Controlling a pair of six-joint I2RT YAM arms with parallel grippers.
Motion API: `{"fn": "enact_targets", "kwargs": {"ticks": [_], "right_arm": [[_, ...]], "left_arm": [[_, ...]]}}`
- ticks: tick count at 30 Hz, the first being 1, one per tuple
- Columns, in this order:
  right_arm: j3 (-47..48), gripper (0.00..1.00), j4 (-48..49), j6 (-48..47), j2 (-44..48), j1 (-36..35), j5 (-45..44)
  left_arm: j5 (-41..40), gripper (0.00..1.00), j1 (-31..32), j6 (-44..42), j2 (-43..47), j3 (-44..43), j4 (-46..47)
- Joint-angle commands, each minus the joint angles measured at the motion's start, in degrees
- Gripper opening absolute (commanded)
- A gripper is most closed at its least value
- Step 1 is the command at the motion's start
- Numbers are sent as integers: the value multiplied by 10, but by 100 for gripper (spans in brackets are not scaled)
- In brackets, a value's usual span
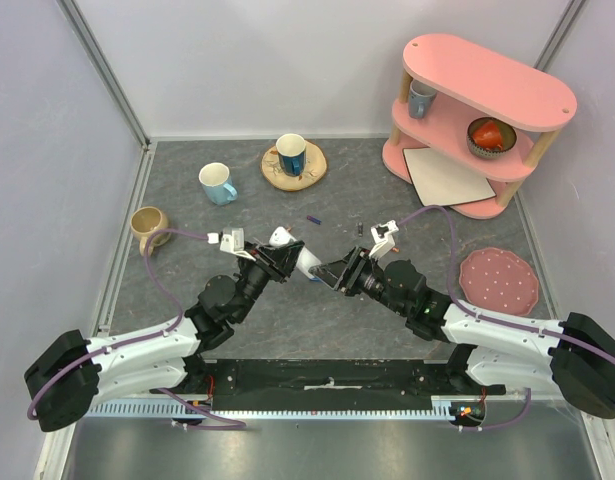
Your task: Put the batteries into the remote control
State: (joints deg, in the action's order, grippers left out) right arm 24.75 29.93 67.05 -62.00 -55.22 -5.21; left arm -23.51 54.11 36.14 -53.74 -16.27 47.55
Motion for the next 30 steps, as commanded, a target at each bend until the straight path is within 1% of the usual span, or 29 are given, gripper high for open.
{"fn": "enact_targets", "kwargs": {"ticks": [1, 21, 26, 30], "right_arm": [[18, 57, 21, -1, 3, 5, -12], [24, 58, 31, -1, -6, 5, -3], [24, 62, 29, -2, -5, 5, -1], [22, 62, 29, -2, -5, 5, -1]], "left_arm": [[0, 2, 3, 2, 11, 5, 35], [2, 2, 3, 8, -12, 5, 44], [-1, 2, 3, 7, -16, 4, 45], [-3, 2, 3, 9, -18, 4, 47]]}}
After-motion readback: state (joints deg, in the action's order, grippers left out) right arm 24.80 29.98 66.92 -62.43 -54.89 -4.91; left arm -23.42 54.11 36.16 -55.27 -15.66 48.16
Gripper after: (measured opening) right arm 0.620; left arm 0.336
